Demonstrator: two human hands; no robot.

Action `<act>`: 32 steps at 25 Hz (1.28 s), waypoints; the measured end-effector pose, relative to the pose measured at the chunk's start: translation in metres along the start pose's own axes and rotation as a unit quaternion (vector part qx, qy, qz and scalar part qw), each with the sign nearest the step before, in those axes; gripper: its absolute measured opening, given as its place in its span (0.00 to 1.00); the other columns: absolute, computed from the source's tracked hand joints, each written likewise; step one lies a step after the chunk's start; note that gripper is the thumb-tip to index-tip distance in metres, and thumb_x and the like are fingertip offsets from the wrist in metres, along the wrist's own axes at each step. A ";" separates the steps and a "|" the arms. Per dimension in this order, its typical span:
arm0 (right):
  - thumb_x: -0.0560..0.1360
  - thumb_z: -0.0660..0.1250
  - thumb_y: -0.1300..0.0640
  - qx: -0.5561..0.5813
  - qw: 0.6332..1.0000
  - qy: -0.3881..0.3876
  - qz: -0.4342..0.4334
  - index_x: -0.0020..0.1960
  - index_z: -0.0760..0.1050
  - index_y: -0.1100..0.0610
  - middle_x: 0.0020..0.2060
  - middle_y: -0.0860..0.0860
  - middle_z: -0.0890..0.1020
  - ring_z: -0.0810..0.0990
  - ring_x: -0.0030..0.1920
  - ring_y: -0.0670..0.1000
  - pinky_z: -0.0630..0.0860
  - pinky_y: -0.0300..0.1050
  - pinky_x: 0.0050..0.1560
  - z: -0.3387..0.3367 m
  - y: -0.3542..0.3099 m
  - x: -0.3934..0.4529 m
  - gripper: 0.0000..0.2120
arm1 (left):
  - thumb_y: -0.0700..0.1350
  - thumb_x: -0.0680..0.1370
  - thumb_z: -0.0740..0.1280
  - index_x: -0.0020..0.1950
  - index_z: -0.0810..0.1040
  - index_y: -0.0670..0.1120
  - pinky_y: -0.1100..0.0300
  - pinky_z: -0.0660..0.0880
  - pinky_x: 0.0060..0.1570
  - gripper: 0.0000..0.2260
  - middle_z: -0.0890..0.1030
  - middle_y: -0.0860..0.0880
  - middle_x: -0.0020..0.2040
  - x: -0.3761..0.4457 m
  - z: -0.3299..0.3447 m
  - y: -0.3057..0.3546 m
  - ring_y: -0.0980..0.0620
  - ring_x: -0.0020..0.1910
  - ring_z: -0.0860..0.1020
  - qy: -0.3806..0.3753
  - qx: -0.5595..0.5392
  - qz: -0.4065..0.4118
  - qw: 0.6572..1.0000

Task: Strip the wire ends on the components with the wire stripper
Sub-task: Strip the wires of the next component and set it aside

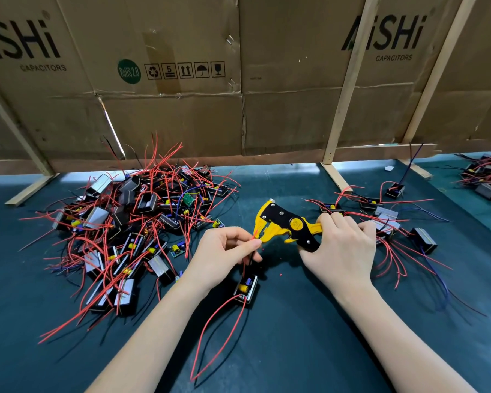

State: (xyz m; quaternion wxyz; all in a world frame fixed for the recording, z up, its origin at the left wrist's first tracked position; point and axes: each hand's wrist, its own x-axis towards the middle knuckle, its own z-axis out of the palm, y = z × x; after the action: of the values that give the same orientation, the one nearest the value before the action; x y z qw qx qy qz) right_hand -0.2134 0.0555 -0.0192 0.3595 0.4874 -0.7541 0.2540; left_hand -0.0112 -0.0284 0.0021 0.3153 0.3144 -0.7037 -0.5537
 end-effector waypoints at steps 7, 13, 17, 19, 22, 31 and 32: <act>0.64 0.69 0.47 -0.011 0.999 -0.002 -0.032 0.34 0.71 0.57 0.28 0.51 0.73 0.72 0.30 0.57 0.59 0.49 0.40 -0.003 0.004 0.002 0.14 | 0.39 0.77 0.71 0.39 0.83 0.46 0.69 0.71 0.33 0.07 0.85 0.45 0.34 -0.001 -0.001 0.001 0.56 0.30 0.77 -0.020 -0.005 -0.005 1.000; 0.63 0.67 0.46 0.007 0.999 -0.013 -0.041 0.33 0.71 0.57 0.27 0.51 0.74 0.73 0.29 0.57 0.60 0.50 0.40 -0.004 0.004 0.002 0.14 | 0.39 0.77 0.70 0.39 0.83 0.44 0.69 0.71 0.34 0.06 0.84 0.45 0.33 -0.002 -0.007 0.004 0.57 0.29 0.74 -0.059 0.006 -0.010 0.998; 0.62 0.68 0.46 0.010 0.999 -0.018 -0.043 0.33 0.71 0.57 0.28 0.51 0.74 0.73 0.30 0.57 0.60 0.50 0.40 -0.004 0.002 0.003 0.15 | 0.39 0.77 0.71 0.37 0.82 0.47 0.68 0.71 0.34 0.09 0.84 0.45 0.33 -0.001 -0.010 0.004 0.57 0.29 0.74 -0.068 0.012 -0.012 0.998; 0.61 0.70 0.46 0.009 0.999 -0.024 -0.043 0.33 0.71 0.57 0.28 0.51 0.74 0.73 0.30 0.57 0.60 0.50 0.40 -0.004 0.002 0.002 0.16 | 0.39 0.77 0.71 0.37 0.82 0.47 0.68 0.71 0.34 0.09 0.84 0.45 0.33 -0.001 -0.010 0.004 0.57 0.29 0.74 -0.073 0.010 -0.015 0.997; 0.59 0.75 0.46 0.012 0.998 -0.037 -0.042 0.32 0.71 0.57 0.27 0.51 0.74 0.73 0.29 0.57 0.59 0.49 0.40 -0.004 0.003 0.002 0.18 | 0.40 0.76 0.71 0.38 0.82 0.47 0.67 0.72 0.35 0.08 0.84 0.45 0.34 -0.001 -0.010 0.003 0.56 0.29 0.74 -0.077 0.013 -0.018 0.997; 0.52 0.81 0.47 0.052 0.994 -0.093 -0.036 0.26 0.69 0.56 0.22 0.51 0.73 0.69 0.23 0.56 0.66 0.45 0.34 -0.005 -0.001 -0.001 0.23 | 0.41 0.76 0.71 0.38 0.83 0.45 0.67 0.73 0.35 0.07 0.84 0.44 0.34 -0.003 -0.017 0.006 0.56 0.30 0.76 -0.108 0.009 -0.027 0.994; 0.51 0.82 0.47 0.051 0.993 -0.095 -0.038 0.26 0.69 0.57 0.21 0.51 0.72 0.68 0.22 0.56 0.66 0.45 0.33 -0.005 -0.002 -0.001 0.23 | 0.41 0.76 0.71 0.38 0.83 0.45 0.66 0.73 0.35 0.06 0.84 0.44 0.34 -0.003 -0.018 0.006 0.56 0.30 0.76 -0.109 0.008 -0.028 0.994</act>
State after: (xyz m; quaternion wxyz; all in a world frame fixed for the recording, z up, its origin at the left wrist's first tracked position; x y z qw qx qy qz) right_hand -0.2094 0.0590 -0.0169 0.2703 0.5551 -0.7518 0.2315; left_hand 0.0041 -0.0353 0.0107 0.2184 0.2747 -0.7290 -0.5878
